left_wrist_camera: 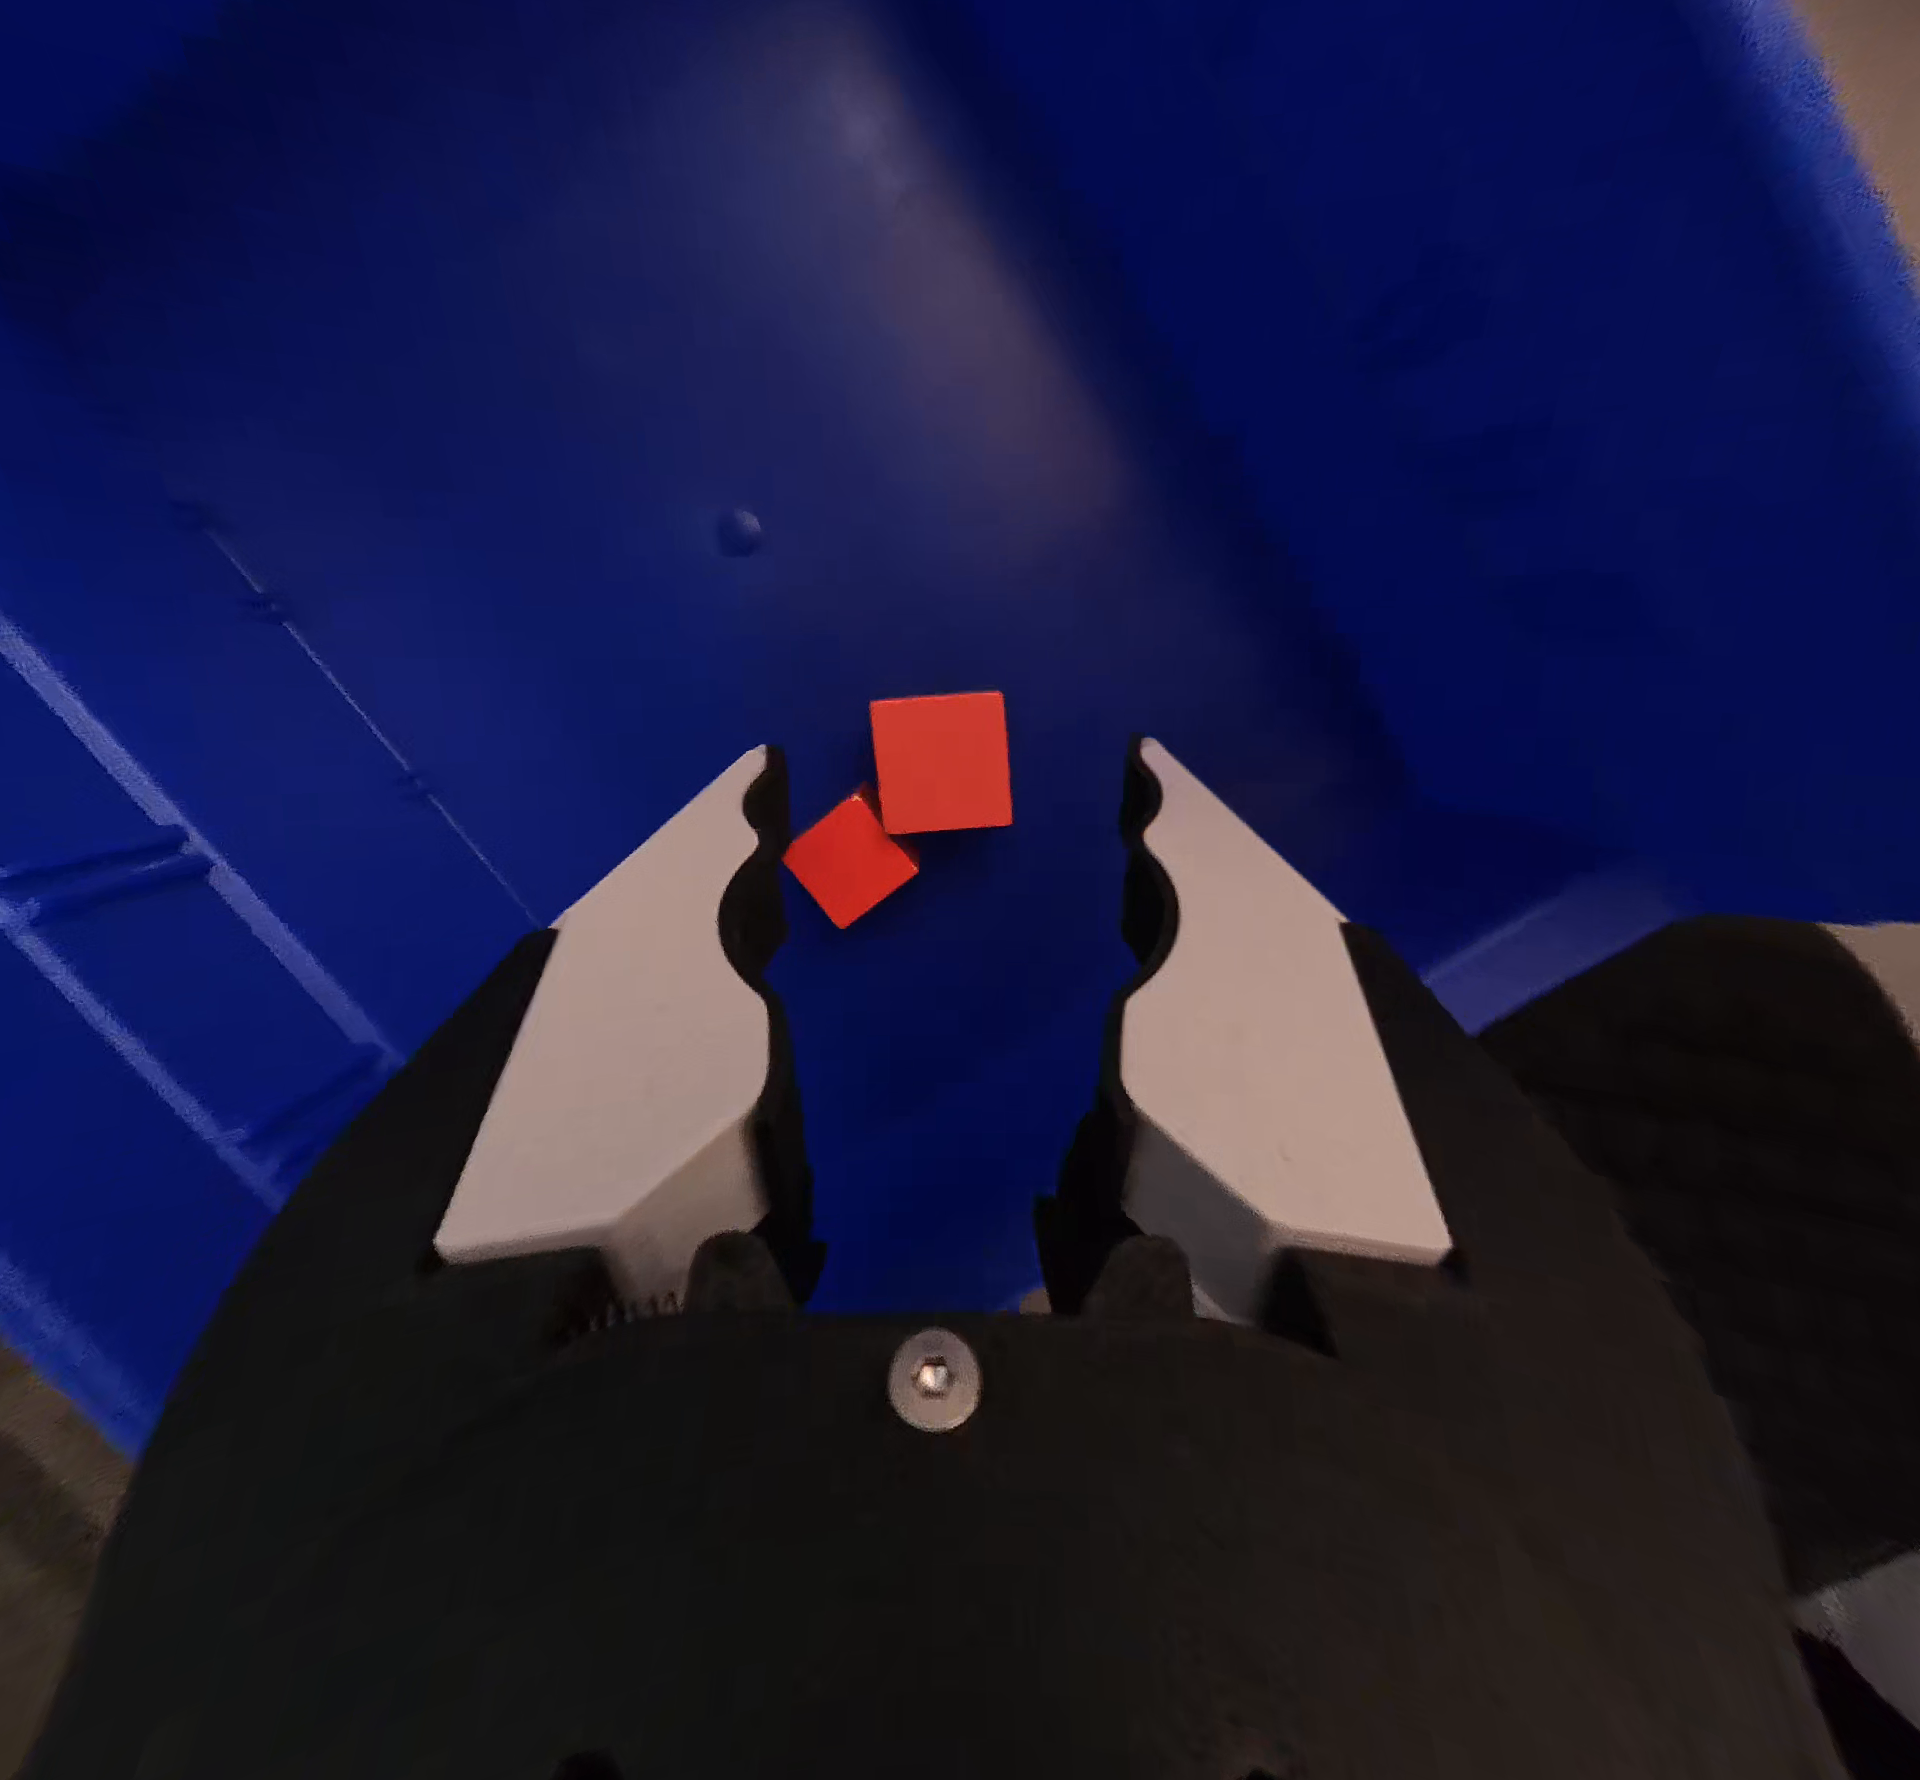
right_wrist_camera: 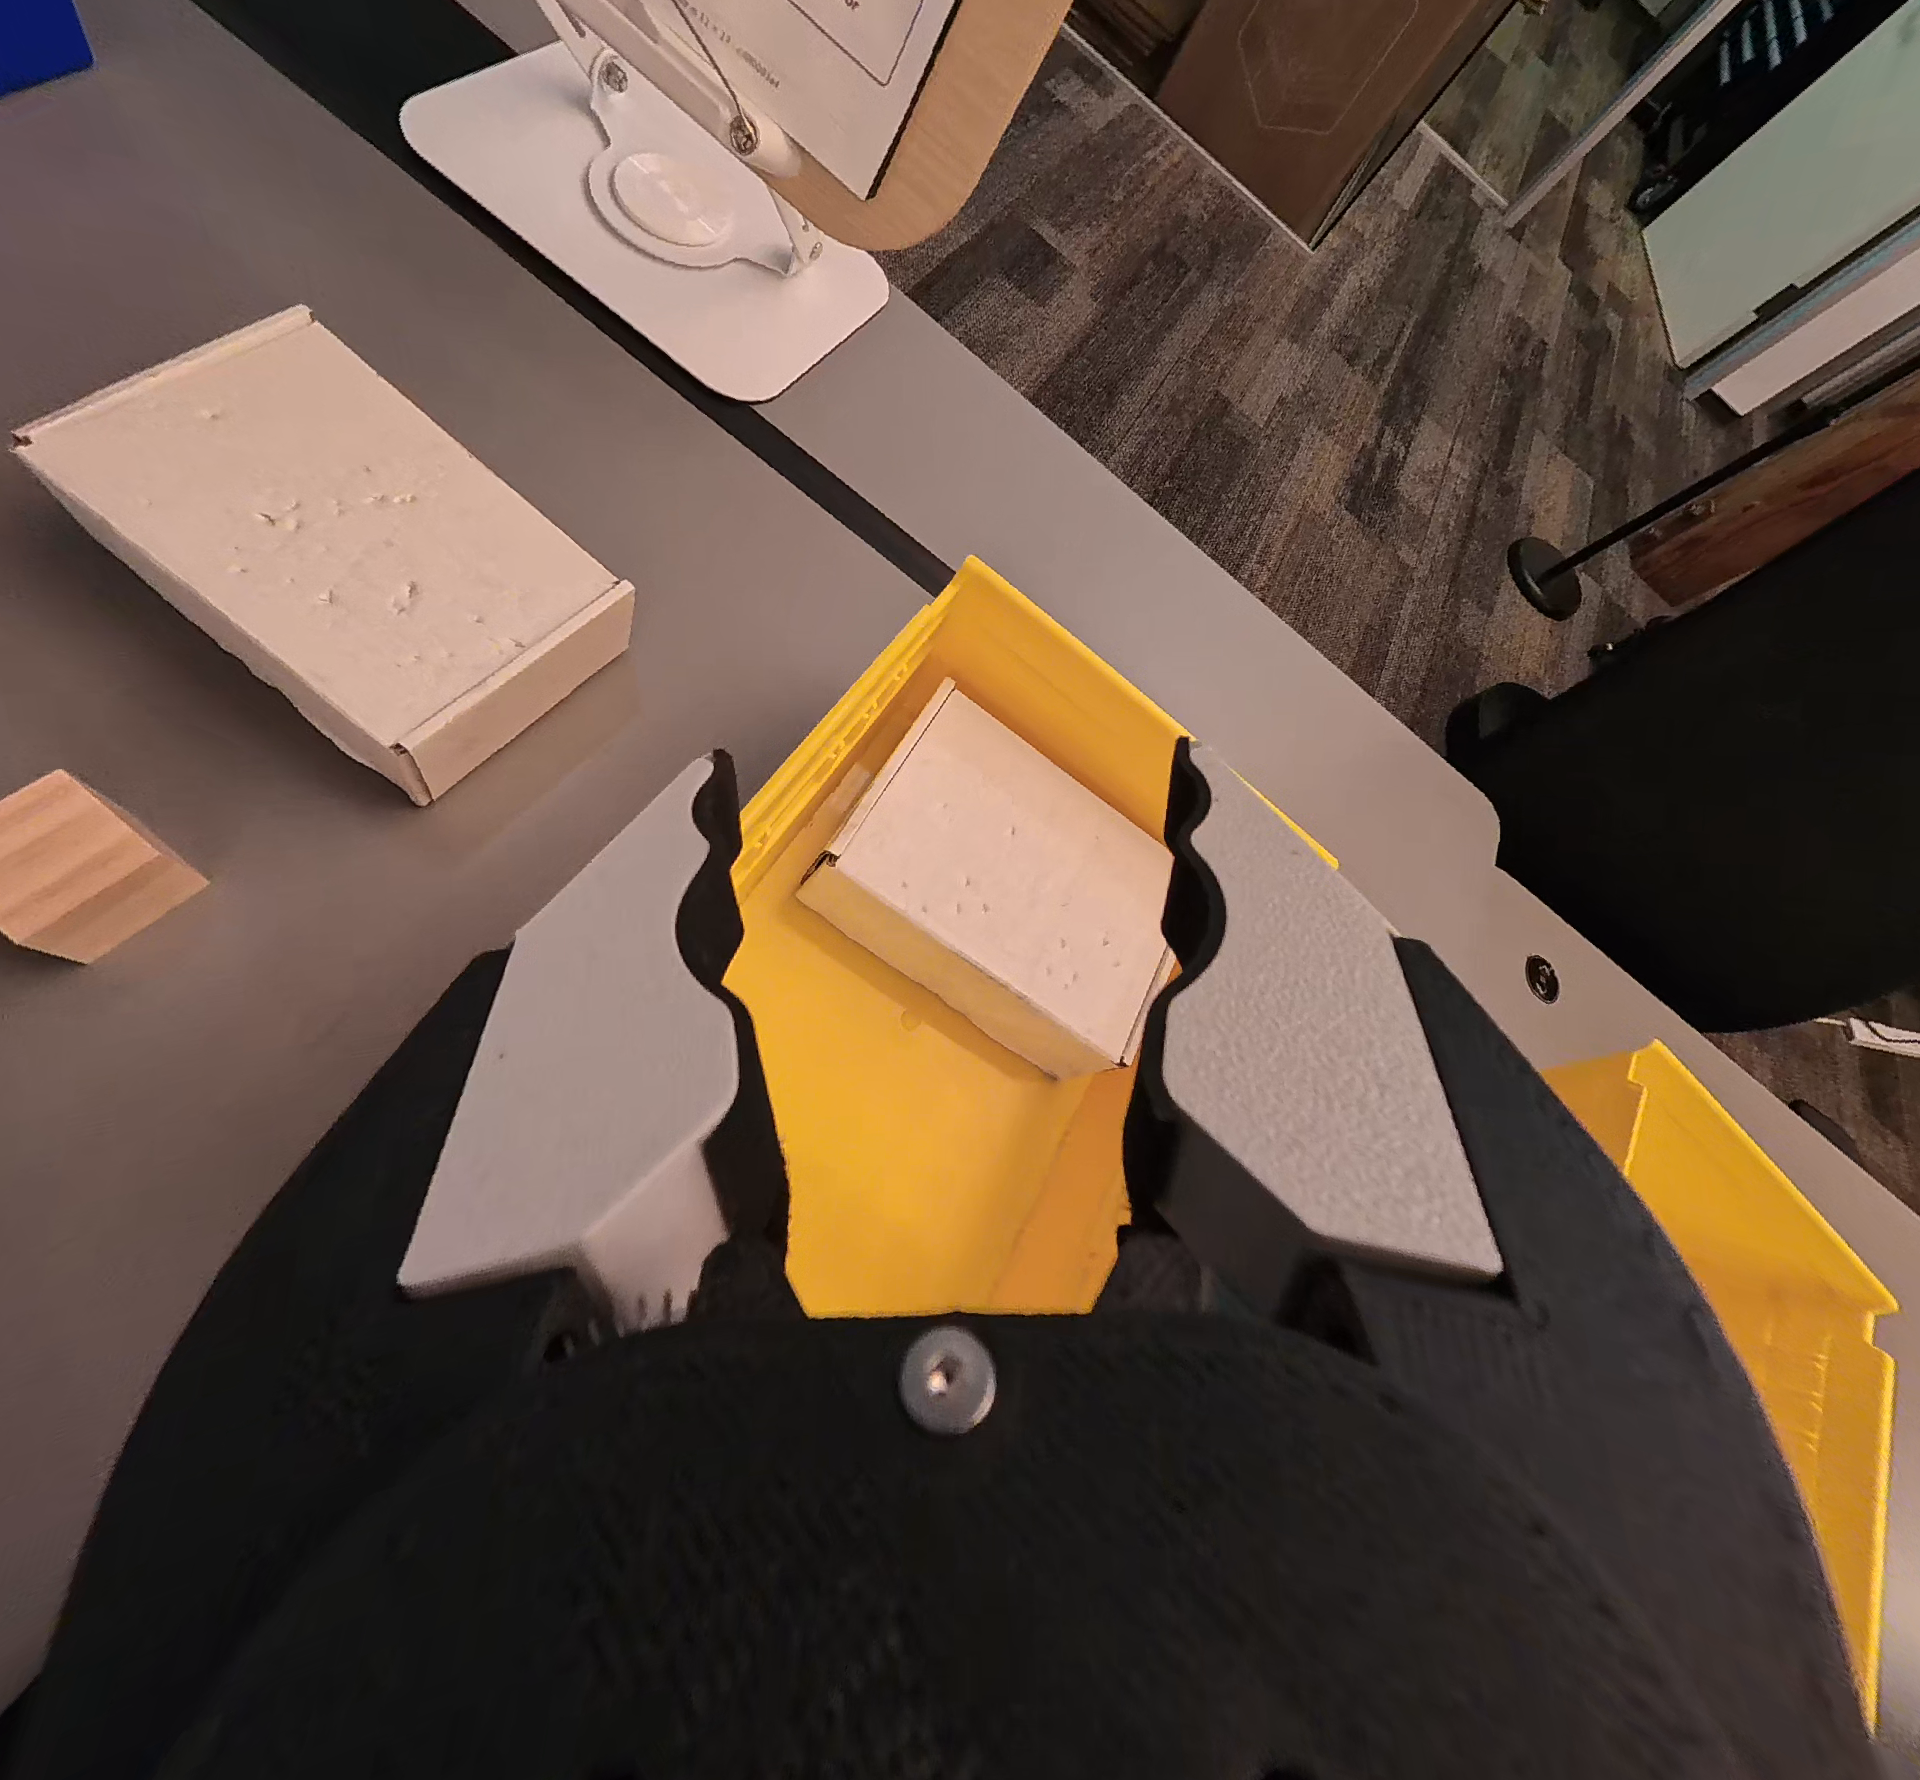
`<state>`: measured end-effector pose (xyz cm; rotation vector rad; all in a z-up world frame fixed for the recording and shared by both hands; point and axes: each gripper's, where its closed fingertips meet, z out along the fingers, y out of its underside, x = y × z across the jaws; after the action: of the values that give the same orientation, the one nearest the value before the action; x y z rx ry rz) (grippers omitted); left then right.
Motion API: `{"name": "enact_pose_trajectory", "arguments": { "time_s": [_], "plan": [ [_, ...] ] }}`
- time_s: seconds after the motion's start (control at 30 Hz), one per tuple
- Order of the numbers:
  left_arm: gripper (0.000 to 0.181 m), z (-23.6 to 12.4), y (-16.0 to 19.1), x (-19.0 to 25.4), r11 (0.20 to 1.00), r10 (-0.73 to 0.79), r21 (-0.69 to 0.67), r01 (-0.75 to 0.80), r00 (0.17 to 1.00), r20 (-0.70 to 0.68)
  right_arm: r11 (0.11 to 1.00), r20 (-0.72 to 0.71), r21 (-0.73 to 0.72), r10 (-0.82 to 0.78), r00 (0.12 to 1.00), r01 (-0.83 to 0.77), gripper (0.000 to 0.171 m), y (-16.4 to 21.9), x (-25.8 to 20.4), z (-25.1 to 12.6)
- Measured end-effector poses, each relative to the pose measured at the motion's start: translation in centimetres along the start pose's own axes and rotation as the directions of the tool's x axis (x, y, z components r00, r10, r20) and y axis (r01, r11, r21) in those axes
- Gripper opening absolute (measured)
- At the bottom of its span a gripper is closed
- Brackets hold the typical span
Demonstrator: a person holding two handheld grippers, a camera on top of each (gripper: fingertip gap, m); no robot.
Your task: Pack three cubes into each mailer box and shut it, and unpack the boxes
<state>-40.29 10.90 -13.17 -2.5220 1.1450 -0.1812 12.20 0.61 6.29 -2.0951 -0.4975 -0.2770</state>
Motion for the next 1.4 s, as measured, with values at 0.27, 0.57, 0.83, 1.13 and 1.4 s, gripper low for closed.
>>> {"name": "enact_pose_trajectory", "arguments": {
  "time_s": [0.27,0.57,0.83,1.13,1.4],
  "plan": [
    [0.032,1.0,0.8,-0.6,0.997,0.037,-0.063,-0.035,0.999,0.030,1.000,0.001,-0.004,0.004,1.000,-0.004,0.082,0.3,0.2,0.0],
    [0.025,-3.5,-3.4,-0.3,0.991,0.075,0.101,-0.088,0.989,0.125,1.000,0.000,-0.005,0.004,1.000,-0.004,0.082,0.2,0.2,0.1],
    [0.025,-11.9,-12.8,13.5,0.854,0.303,0.426,-0.298,0.951,0.057,1.000,-0.004,-0.020,-0.014,1.000,0.014,0.081,0.1,-0.1,0.4],
    [0.025,0.5,-10.8,27.3,0.828,0.533,0.325,-0.457,0.822,-0.203,1.000,0.004,-0.008,-0.012,1.000,0.012,0.081,0.1,-0.1,0.0],
    [0.025,3.0,-10.4,28.4,0.799,0.585,0.303,-0.519,0.788,-0.191,1.000,0.002,0.001,-0.006,1.000,0.006,0.081,0.0,0.1,-0.1]
  ]
}}
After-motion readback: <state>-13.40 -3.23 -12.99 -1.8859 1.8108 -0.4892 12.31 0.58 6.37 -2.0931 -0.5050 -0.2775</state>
